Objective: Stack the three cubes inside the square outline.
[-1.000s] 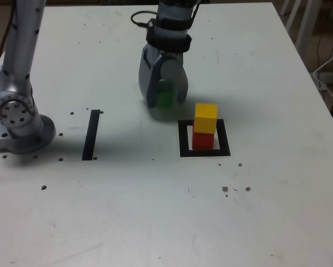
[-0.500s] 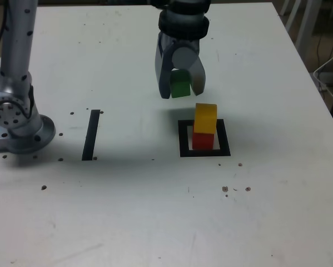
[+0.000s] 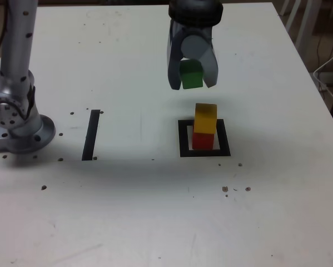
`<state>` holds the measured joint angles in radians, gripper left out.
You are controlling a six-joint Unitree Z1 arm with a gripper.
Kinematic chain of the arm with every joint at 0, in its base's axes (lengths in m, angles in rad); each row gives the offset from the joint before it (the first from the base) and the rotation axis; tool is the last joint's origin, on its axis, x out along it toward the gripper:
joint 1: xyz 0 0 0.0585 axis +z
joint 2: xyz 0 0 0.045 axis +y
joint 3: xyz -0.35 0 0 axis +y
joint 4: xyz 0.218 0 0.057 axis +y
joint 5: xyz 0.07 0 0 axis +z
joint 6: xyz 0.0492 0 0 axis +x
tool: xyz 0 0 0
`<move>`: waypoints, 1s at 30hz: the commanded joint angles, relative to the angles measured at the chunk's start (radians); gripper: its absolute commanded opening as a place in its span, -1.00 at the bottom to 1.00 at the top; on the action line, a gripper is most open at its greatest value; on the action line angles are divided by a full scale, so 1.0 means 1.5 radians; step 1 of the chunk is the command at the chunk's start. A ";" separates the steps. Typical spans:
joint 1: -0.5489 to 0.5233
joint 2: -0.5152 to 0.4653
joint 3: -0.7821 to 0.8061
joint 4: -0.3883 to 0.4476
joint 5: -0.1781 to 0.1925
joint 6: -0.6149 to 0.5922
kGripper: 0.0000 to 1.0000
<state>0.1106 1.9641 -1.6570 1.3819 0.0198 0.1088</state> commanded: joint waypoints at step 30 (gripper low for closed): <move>-0.112 0.083 -0.135 0.111 -0.037 0.024 -0.49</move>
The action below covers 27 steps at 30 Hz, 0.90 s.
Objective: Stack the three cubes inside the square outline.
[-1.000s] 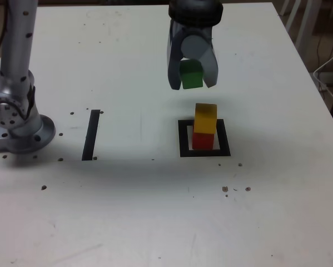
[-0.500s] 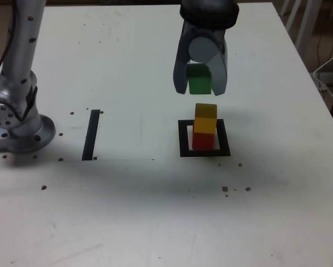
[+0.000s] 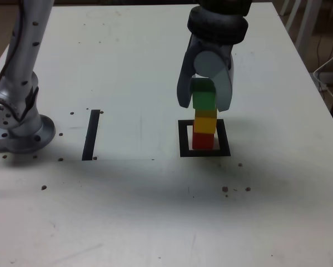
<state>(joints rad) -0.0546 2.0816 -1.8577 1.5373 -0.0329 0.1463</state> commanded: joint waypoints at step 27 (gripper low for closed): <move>-0.002 0.022 0.011 -0.001 -0.018 0.000 0.97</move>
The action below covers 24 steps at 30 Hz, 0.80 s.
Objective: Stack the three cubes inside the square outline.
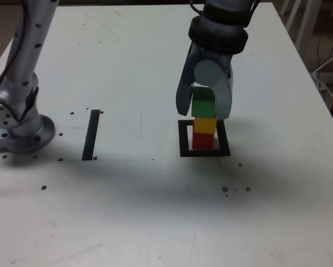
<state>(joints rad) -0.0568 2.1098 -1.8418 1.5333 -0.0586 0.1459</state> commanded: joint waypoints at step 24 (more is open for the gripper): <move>0.015 -0.104 0.026 -0.002 0.053 -0.029 0.99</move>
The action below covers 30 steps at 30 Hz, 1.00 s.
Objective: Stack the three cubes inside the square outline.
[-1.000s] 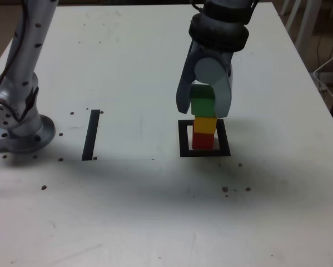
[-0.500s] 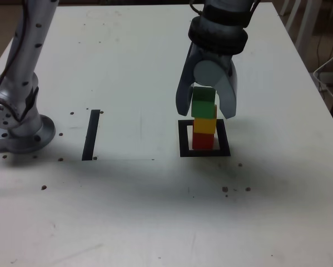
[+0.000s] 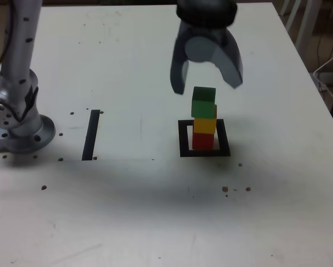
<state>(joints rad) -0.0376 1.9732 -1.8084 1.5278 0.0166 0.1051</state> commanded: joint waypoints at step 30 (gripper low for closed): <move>0.059 -0.321 0.431 -0.119 0.009 -0.031 0.99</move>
<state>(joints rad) 0.0480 1.5114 -1.1982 1.3638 0.0315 0.0609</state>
